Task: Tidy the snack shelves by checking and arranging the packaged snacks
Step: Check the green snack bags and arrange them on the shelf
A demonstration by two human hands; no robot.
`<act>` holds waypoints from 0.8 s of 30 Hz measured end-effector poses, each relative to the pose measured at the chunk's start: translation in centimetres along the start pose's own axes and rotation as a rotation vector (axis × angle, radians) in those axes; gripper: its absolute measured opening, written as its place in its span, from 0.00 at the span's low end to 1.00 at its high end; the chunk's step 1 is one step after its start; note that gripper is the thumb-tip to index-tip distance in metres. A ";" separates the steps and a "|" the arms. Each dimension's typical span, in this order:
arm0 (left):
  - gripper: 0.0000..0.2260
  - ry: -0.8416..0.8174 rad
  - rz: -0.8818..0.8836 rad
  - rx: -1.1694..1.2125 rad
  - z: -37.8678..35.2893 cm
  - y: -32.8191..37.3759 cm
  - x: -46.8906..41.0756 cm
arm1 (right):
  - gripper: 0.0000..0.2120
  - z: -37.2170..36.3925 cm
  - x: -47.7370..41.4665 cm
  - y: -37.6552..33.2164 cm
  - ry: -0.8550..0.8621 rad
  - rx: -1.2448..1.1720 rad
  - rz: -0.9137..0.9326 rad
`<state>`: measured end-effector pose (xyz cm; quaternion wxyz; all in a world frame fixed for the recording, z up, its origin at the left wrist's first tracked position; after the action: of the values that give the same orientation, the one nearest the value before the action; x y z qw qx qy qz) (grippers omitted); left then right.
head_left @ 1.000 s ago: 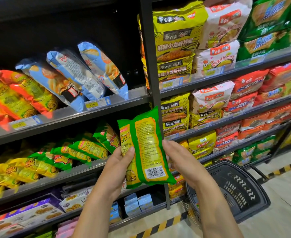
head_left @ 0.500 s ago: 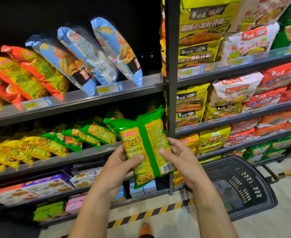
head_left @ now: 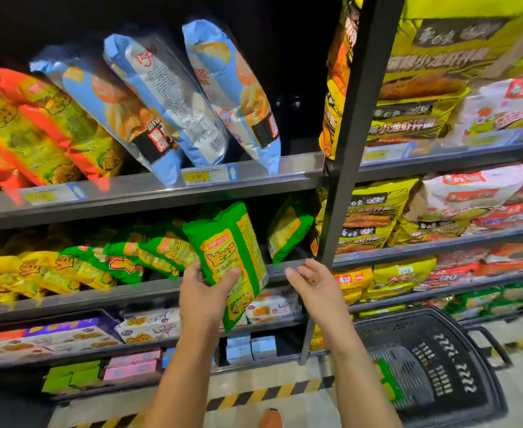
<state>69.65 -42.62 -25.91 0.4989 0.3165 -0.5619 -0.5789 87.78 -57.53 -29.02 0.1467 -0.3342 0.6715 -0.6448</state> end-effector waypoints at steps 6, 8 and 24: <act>0.37 0.086 -0.010 -0.002 -3.5 -1.0 -4.4 | 0.44 -1.9 -4.8 0.7 0.089 0.020 -0.011; 0.34 0.089 0.001 0.016 -4.6 -1.6 -5.6 | 0.45 -2.5 -6.3 1.5 0.118 0.018 -0.025; 0.24 0.324 0.068 0.100 -9.4 -2.4 -12.5 | 0.43 -3.6 -14.2 3.7 0.377 0.104 -0.078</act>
<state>81.59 -34.38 -32.21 0.5858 0.4109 -0.5129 -0.4742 94.96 -45.88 -35.42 0.0104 -0.2252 0.6397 -0.7349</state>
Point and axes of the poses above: each hand's wrist, its own x-axis away from the middle knuckle, its own z-axis out of the back of the hand, y = z × x, the point moved 7 cm from there along -x, towards the middle knuckle, and after that the axes turned 9 degrees about -x, right-handed, at the moved point
